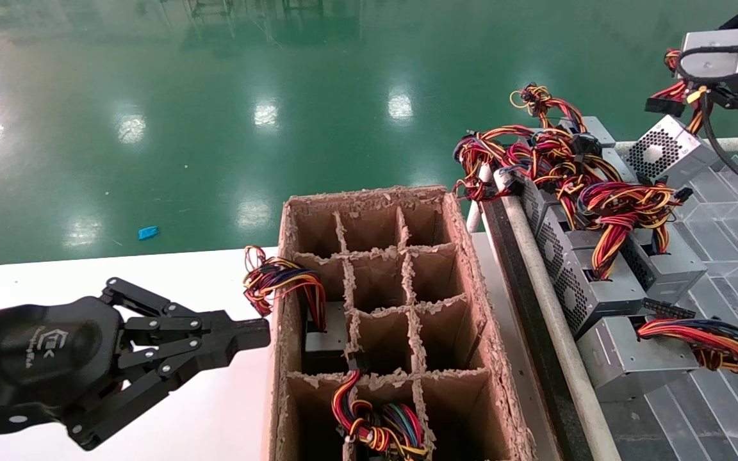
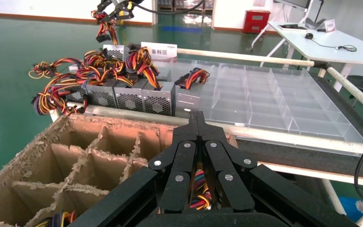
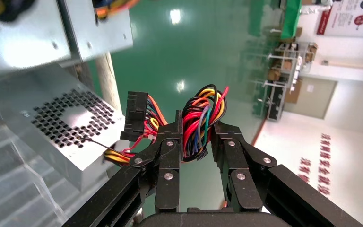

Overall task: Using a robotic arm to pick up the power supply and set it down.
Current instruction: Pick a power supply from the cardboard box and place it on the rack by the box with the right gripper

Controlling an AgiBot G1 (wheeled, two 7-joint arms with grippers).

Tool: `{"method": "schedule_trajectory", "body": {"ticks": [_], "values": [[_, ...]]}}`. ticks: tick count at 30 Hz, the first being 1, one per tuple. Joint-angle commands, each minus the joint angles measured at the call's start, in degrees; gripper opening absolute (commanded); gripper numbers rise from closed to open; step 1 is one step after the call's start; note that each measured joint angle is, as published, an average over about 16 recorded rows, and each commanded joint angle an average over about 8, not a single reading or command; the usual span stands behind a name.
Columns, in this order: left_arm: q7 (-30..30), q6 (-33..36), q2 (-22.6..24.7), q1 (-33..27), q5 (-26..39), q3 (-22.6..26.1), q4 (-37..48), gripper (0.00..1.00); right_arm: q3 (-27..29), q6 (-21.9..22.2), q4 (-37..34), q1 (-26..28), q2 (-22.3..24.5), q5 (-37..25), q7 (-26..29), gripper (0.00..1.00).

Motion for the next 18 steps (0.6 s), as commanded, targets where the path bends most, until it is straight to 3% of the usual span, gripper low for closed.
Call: {"method": "schedule_trajectory", "body": {"ticks": [1, 18], "values": [[0.0, 0.0, 0.0, 0.0, 0.0, 0.0, 0.0, 0.0, -0.2, 1.6, -0.2, -0.6, -0.2, -0.3, -0.2, 0.0], [0.0, 0.0, 0.0, 0.0, 0.0, 0.0, 0.0, 0.0, 2.1, 1.4, 1.7, -2.4, 0.3, 3.0, -2.4, 0.0]]}}
